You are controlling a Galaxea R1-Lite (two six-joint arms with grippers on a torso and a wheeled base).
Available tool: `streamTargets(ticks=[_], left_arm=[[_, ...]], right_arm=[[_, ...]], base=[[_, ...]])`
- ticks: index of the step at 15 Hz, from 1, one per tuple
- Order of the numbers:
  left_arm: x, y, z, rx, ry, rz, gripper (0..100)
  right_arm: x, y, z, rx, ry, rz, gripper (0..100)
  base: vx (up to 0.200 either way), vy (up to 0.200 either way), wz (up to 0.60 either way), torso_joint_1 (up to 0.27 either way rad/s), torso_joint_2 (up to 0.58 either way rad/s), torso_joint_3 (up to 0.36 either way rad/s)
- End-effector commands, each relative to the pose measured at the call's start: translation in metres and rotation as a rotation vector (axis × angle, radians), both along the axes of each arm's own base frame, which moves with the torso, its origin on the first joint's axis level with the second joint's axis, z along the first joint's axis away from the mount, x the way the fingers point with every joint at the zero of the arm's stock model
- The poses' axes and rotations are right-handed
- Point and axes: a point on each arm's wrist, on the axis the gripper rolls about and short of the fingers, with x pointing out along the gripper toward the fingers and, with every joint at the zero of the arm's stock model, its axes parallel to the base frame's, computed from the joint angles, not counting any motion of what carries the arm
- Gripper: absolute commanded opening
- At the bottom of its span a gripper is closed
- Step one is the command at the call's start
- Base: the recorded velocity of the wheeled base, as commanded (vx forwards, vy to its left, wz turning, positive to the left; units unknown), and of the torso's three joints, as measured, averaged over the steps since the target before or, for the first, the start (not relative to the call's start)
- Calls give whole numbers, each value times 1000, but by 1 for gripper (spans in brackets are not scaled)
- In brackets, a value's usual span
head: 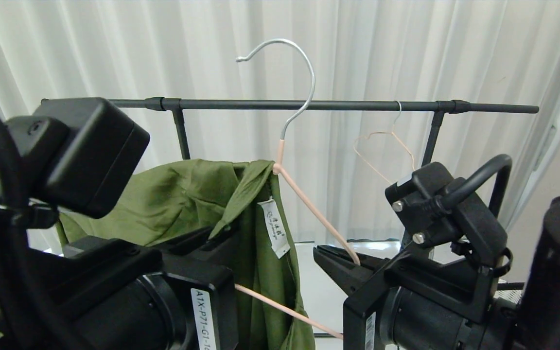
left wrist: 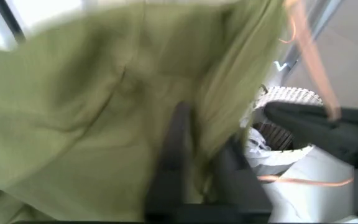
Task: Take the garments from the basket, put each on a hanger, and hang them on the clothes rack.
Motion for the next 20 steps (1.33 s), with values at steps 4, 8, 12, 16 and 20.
streamTargets(ticks=[4, 8, 12, 16, 20], left_arm=[[-3, 9, 3, -19, -10, 9, 100], [-23, 30, 2, -47, -18, -68, 100], [-33, 59, 6, 97, -116, -169, 100], [-27, 92, 9, 211, -179, -388, 100], [-17, 89, 10, 172, -134, -544, 100]], right_arm=[[0, -9, 8, 10, -30, -6, 0], [9, -18, 8, -10, -50, -44, 0], [6, -33, -6, -103, -94, -35, 0], [-2, -52, -20, -172, -176, -4, 0], [-25, -70, -35, -230, -215, 89, 0]], base=[[0, 0, 0, 0, 0, 0], [0, 0, 0, 0, 0, 0], [0, 0, 0, 0, 0, 0], [0, 0, 0, 0, 0, 0], [0, 0, 0, 0, 0, 0]])
